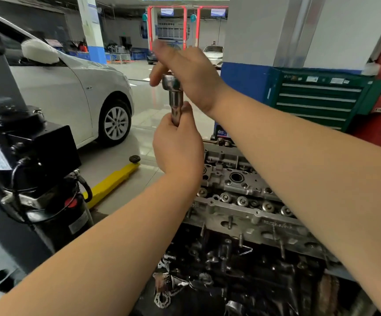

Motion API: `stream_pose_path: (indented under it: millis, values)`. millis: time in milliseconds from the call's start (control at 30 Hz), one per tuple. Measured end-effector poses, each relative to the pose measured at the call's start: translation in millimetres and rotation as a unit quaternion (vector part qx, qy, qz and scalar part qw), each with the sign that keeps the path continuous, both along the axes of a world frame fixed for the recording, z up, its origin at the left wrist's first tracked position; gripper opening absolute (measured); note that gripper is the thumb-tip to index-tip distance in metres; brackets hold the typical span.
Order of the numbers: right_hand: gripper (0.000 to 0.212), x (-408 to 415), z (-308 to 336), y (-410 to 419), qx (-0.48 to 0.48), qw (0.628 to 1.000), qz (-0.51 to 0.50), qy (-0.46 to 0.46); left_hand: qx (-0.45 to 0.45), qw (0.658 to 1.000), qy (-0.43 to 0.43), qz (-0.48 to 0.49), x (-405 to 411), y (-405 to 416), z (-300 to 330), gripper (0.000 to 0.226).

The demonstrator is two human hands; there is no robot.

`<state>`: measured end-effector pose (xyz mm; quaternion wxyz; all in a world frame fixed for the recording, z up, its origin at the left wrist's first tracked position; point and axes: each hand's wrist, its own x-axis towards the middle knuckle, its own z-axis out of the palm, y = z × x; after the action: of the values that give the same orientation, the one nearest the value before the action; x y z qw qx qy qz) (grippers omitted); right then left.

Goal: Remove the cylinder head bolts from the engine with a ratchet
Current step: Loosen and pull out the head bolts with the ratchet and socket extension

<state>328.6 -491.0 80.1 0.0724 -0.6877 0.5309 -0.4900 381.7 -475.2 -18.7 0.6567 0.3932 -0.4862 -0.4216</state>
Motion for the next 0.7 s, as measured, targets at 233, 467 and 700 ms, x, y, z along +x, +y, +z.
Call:
stream_pose_path:
  millis: [233, 467, 700]
  values:
    - [0.067, 3, -6, -18, -0.019, 0.997, 0.067, -0.027, 0.023, 0.998, 0.03, -0.057, 7, -10, -1, 0.045]
    - [0.064, 10, 9, 20, -0.032, 0.944, -0.232, 0.235, 0.0, 0.999, -0.014, -0.048, 7, -10, 8, 0.04]
    - [0.088, 38, -8, 78, -0.033, 0.751, -0.428, 0.502, 0.087, 0.98, 0.065, -0.169, 18, -17, 14, 0.015]
